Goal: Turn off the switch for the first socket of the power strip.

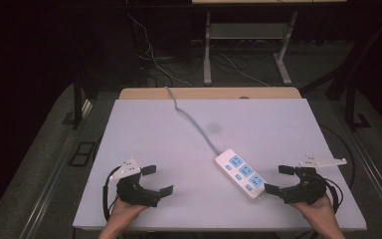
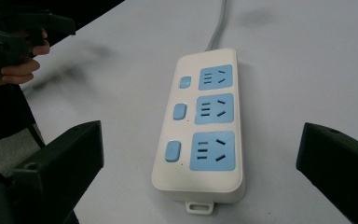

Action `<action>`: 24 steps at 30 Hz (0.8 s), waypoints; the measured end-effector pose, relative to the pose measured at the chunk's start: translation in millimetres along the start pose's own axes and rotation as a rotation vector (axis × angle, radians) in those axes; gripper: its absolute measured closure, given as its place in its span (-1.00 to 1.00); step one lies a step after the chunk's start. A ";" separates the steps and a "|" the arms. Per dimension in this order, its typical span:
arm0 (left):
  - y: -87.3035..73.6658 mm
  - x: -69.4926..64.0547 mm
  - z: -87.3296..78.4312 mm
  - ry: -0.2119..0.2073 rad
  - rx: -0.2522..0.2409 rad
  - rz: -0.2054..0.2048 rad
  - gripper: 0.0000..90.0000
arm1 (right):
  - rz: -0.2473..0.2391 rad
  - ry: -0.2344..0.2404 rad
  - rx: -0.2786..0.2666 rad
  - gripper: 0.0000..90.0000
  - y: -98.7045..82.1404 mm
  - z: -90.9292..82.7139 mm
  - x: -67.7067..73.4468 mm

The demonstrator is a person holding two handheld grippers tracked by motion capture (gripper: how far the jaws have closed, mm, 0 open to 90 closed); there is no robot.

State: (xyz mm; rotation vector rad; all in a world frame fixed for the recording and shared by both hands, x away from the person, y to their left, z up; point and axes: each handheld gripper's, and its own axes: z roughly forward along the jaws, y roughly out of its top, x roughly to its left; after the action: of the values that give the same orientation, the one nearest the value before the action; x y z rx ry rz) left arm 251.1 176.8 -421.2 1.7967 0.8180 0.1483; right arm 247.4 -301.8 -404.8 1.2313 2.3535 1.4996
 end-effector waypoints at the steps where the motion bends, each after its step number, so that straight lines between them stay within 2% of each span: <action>1: 0.0 0.0 0.0 0.000 0.000 0.000 -1.00 | -0.002 0.001 0.008 -0.99 1.0 0.2 0.3; 8: -0.4 0.2 -0.8 0.001 -0.005 -0.005 -1.00 | -0.012 0.009 0.041 -0.99 9.4 2.2 1.9; 13: -0.3 0.2 -0.3 -0.001 0.001 -0.004 -1.00 | -0.028 0.013 0.091 -0.99 19.1 3.6 1.7; 24: -0.5 0.0 -0.5 0.000 -0.001 -0.006 -1.00 | -0.055 0.031 0.144 -0.99 37.0 12.5 1.9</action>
State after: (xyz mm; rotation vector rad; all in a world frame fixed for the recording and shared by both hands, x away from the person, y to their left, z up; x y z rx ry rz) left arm 250.7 177.3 -421.5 1.7926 0.8237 0.1450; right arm 273.3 -284.3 -381.3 1.1700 2.5324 1.3641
